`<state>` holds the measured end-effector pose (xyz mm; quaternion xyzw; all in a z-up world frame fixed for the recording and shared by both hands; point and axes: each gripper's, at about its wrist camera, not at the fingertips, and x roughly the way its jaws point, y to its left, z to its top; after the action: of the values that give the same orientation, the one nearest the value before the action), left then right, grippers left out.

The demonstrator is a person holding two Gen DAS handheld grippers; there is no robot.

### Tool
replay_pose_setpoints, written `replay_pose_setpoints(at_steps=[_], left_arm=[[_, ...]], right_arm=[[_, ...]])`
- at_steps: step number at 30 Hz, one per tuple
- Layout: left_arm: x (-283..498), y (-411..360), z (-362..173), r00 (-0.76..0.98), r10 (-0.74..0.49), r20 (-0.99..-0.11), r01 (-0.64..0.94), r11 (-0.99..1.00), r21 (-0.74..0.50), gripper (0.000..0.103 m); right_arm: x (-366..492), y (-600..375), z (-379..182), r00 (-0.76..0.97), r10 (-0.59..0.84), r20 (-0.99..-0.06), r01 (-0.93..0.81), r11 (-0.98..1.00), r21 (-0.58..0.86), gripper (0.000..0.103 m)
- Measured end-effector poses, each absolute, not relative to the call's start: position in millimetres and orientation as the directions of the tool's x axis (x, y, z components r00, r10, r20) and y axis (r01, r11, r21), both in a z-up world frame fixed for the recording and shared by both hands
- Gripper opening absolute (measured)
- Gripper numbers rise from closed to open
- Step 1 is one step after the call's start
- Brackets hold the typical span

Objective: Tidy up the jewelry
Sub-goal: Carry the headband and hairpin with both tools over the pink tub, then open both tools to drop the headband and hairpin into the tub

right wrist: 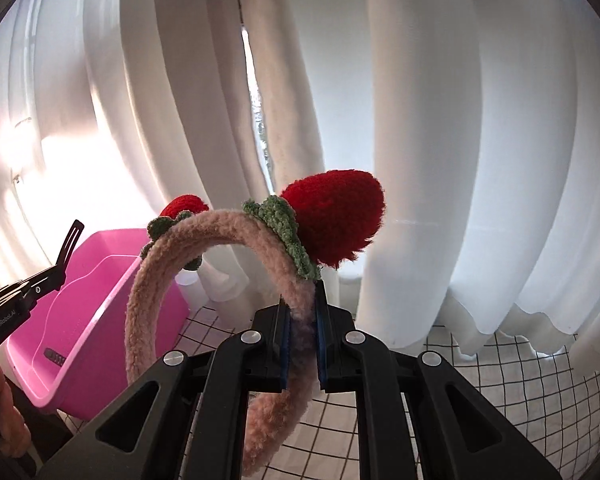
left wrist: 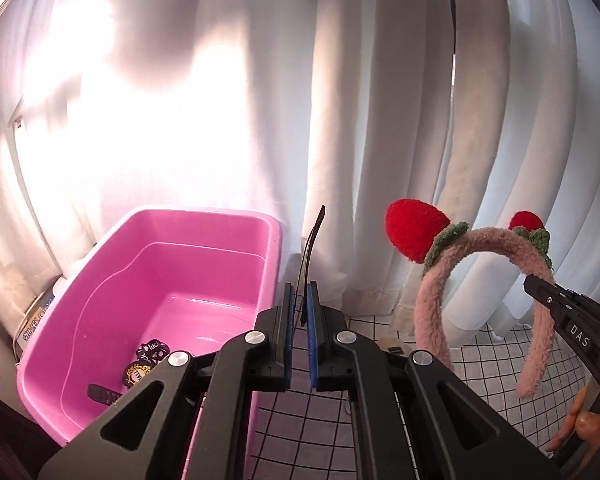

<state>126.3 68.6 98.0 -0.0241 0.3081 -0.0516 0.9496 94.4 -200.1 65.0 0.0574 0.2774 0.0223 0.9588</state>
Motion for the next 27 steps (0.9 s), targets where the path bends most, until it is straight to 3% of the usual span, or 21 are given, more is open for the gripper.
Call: replay_pose_setpoints(at_steps=[6,12,23,27], left_arm=[[130,152,97,0.8,0.005,-0.6,-0.065,0.995,-0.079,0.006],[134,218,81,0.765,0.084,-0.638,-0.165,0.984,-0.068,0.006],[160,255,47,0.679,0.081,-0.73,-0.205,0.975,-0.083,0.011],[164,261,41,0.661,0.082,-0.746,-0.216,0.973,-0.085,0.019]], right_arm=[[128,-114,82,0.837,0.197,-0.51,-0.162,0.98,0.113,0.01],[160,-34,74,0.792,0.271,-0.547,-0.277,0.958,0.075,0.01],[197,58,48,0.703,0.264,-0.661,-0.36,0.933,-0.011,0.01],[202,69,38,0.679,0.246,-0.691,-0.367,0.93,-0.03,0.013]])
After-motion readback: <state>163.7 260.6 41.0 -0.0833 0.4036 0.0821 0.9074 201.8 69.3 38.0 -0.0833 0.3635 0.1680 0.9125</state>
